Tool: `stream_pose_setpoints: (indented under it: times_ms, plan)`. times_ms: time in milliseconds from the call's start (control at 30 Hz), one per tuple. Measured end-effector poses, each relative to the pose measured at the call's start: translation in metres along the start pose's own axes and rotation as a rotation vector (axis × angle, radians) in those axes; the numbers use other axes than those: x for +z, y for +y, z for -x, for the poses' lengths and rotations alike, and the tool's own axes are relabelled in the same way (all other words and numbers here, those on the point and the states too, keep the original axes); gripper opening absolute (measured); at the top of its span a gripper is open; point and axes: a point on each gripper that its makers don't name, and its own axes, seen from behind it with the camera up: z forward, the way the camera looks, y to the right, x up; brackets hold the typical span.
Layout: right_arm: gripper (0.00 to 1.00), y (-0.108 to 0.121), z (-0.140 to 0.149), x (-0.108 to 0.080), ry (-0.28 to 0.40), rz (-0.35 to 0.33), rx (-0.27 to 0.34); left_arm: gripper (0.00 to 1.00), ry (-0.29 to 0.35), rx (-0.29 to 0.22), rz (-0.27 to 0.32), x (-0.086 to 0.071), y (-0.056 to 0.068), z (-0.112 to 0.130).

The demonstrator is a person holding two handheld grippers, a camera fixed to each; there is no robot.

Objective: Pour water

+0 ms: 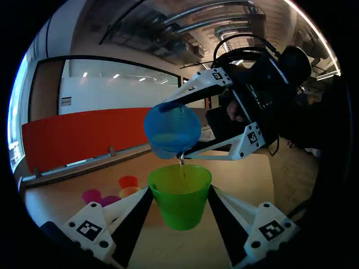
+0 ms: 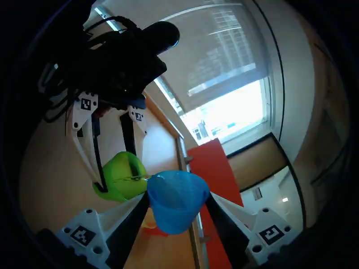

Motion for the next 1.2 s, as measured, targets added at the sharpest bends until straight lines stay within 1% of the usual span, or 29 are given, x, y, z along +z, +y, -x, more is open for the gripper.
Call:
stream_pose_setpoints:
  times_ms: [600, 1000, 1200]
  plan:
    - [0.91, 0.0014, 0.0003, 0.0018, -0.004, 0.002, -0.06, 0.85, -0.002, 0.004, 0.004, 0.0005, 0.0019, 0.0017]
    - [0.91, 0.0051, 0.0007, 0.0004, -0.008, 0.007, -0.093, 0.85, -0.002, 0.007, 0.006, 0.0008, 0.0035, 0.0019]
    - [0.91, 0.0048, 0.0019, 0.0005, -0.009, 0.004, -0.1, 0.84, -0.003, 0.008, 0.007, 0.0006, 0.0042, 0.0024]
